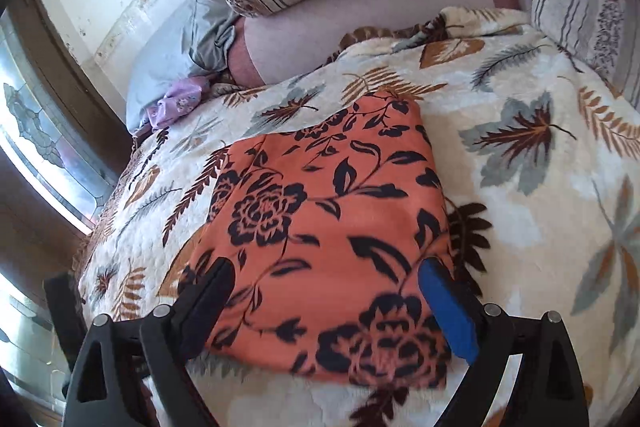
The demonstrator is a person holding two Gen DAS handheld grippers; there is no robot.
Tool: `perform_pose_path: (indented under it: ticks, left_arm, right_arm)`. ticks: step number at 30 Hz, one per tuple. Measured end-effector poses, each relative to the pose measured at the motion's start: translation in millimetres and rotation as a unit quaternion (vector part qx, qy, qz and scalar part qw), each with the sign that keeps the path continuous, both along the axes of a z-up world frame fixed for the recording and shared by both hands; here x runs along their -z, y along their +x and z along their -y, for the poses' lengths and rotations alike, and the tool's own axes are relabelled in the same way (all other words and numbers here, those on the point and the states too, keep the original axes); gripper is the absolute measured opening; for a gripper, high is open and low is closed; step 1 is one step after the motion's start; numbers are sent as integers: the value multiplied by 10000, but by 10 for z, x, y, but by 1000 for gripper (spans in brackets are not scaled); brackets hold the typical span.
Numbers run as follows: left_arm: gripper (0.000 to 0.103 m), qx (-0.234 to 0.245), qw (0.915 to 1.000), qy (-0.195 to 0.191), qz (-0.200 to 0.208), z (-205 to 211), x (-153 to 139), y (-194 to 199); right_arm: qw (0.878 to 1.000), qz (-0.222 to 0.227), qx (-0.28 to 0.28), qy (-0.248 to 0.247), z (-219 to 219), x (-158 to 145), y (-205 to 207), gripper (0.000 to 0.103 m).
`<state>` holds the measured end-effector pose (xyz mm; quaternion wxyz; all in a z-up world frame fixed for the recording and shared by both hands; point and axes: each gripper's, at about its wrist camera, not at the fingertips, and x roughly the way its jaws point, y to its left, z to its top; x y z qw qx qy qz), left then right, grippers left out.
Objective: Fold small clothes
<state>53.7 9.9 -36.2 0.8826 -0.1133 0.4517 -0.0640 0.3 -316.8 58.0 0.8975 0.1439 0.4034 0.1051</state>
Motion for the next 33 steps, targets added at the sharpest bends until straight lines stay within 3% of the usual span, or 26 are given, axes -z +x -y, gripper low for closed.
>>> perform_pose_path:
  ticks: [3, 5, 7, 13, 19, 21, 25, 29, 33]
  left_arm:
    - [90, -78, 9999, 113, 5, 26, -25, -66]
    - [90, -135, 9996, 249, -58, 60, -81, -130]
    - [90, -144, 9991, 386, -84, 103, -153, -243]
    - [90, 14, 9963, 833, -196, 244, -177, -823]
    - [90, 291, 9895, 1295, -566, 449, 1, -1208]
    - [90, 330, 9883, 1420, -456, 521, -90, -1266]
    - [90, -31, 9888, 1490, -47, 596, -400, -1357]
    - [90, -474, 9875, 1493, 187, 601, -628, -1401]
    - [90, -490, 9829, 1747, 311, 676, -721, -1355]
  right_arm:
    - [9994, -12, -193, -289, -23, 183, -511, 97]
    - [9991, -284, -161, -285, 30, 313, -678, 97]
    - [9989, -445, -102, -98, 103, 362, -721, 97]
    - [9991, -16, 260, -341, 215, 312, -898, 101]
    - [9953, -304, -214, -892, 10, 488, -913, 103]
    - [9938, -204, -365, -1030, -55, 465, -969, 103]
    - [9925, -91, -396, -1154, -73, 378, -1043, 103]
    - [9924, 191, 0, -1219, 51, 194, -1094, 103]
    - [9930, 359, 450, -1033, 188, 10, -1135, 103]
